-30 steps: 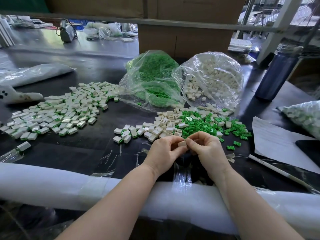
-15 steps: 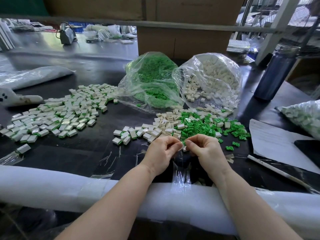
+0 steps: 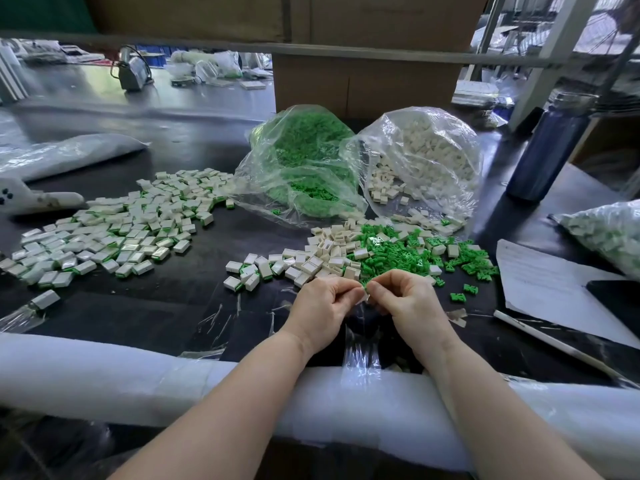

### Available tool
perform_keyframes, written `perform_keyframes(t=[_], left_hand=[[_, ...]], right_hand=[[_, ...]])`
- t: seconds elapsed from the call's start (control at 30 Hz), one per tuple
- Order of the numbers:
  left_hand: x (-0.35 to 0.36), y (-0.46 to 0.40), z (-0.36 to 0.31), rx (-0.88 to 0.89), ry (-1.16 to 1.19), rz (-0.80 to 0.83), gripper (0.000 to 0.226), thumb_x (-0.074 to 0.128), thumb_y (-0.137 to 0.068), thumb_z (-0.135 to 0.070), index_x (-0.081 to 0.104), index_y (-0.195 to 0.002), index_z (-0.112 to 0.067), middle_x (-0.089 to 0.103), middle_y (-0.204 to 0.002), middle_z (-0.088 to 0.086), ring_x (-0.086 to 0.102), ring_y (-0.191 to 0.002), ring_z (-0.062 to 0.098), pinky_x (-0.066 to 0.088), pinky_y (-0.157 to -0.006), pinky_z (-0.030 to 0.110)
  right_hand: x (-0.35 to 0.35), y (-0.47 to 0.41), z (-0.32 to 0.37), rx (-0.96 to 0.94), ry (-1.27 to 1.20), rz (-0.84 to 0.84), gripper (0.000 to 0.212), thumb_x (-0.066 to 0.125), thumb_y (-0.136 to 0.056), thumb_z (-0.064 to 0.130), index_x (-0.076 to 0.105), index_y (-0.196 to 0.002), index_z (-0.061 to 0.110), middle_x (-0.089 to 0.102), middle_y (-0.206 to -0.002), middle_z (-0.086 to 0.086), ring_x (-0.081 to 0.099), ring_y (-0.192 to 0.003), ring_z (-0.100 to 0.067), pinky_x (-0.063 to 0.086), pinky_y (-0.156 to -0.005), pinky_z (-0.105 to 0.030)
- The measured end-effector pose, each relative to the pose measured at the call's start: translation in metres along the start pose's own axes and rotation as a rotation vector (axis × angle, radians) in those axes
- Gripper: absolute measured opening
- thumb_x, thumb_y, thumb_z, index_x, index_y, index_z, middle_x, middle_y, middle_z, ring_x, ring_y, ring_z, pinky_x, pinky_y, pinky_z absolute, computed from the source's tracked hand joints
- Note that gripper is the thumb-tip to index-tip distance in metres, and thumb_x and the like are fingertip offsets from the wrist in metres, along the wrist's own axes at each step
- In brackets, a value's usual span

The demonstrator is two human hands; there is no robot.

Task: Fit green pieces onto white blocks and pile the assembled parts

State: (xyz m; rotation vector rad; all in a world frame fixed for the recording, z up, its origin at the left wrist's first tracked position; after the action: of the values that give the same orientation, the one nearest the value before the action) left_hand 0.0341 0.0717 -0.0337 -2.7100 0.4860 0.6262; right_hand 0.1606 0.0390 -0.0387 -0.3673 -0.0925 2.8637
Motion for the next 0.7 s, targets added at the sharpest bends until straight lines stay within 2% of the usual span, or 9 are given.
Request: perform_keyframes(t=[0.1, 0.17, 0.23, 0.4, 0.57, 0.7], left_hand=[[0.003, 0.001, 0.001, -0.014, 0.060, 0.033, 0.017, 0.065, -0.086, -0.014, 0.070, -0.100, -0.008, 0.065, -0.083, -0.002, 0.063, -0.083, 0.016, 0.051, -0.082, 0.025], [0.003, 0.001, 0.003, -0.049, 0.151, 0.040, 0.014, 0.065, -0.085, -0.011, 0.067, -0.099, -0.011, 0.067, -0.088, 0.007, 0.064, -0.082, 0.019, 0.052, -0.082, 0.028], [0.003, 0.000, 0.004, -0.077, 0.210, 0.043, 0.013, 0.065, -0.085, -0.009, 0.061, -0.092, -0.019, 0.065, -0.084, 0.011, 0.062, -0.076, 0.020, 0.053, -0.078, 0.031], [0.005, 0.000, 0.007, -0.054, 0.136, 0.055, 0.025, 0.072, -0.077, -0.005, 0.054, -0.083, -0.022, 0.059, -0.075, 0.005, 0.053, -0.065, 0.013, 0.049, -0.067, 0.023], [0.006, -0.002, 0.010, -0.064, 0.166, 0.031, 0.011, 0.064, -0.086, -0.012, 0.059, -0.093, -0.019, 0.065, -0.088, 0.008, 0.063, -0.082, 0.025, 0.053, -0.084, 0.036], [0.006, -0.002, 0.010, -0.046, 0.135, 0.037, 0.013, 0.055, -0.092, -0.016, 0.065, -0.100, -0.017, 0.064, -0.086, -0.002, 0.064, -0.088, 0.023, 0.051, -0.088, 0.043]], right_hand=[[-0.002, 0.000, 0.000, -0.008, -0.064, -0.024, 0.013, 0.064, -0.085, 0.005, 0.066, -0.073, 0.012, 0.065, -0.062, 0.000, 0.059, -0.055, -0.006, 0.048, -0.054, -0.016], [-0.003, 0.000, 0.001, -0.016, -0.087, -0.023, 0.013, 0.065, -0.085, 0.005, 0.066, -0.074, 0.012, 0.065, -0.061, 0.002, 0.058, -0.054, -0.002, 0.047, -0.052, -0.014], [-0.004, -0.001, 0.002, -0.030, -0.075, -0.018, 0.013, 0.066, -0.084, 0.005, 0.066, -0.074, 0.013, 0.065, -0.061, 0.004, 0.058, -0.054, 0.000, 0.047, -0.053, -0.013], [-0.002, 0.000, 0.002, -0.020, -0.087, 0.001, 0.014, 0.065, -0.083, 0.001, 0.065, -0.072, 0.009, 0.061, -0.051, 0.007, 0.053, -0.046, 0.001, 0.043, -0.047, -0.012], [-0.003, 0.001, 0.004, -0.024, -0.142, 0.005, 0.012, 0.064, -0.084, 0.002, 0.067, -0.075, 0.010, 0.065, -0.062, -0.001, 0.057, -0.051, -0.001, 0.046, -0.050, -0.013], [-0.004, 0.000, 0.004, -0.034, -0.159, -0.014, 0.015, 0.064, -0.083, -0.002, 0.066, -0.076, 0.012, 0.065, -0.063, 0.000, 0.058, -0.052, -0.001, 0.046, -0.050, -0.014]])
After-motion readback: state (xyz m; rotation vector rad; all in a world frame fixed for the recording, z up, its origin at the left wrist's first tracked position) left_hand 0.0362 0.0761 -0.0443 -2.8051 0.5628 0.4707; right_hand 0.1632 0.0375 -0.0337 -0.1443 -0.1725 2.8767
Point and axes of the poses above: each hand's wrist, its own y-axis away from the middle knuckle, its own x-axis out of the palm, z = x × y, the point moved 7 cm from there along -y, towards the middle knuckle
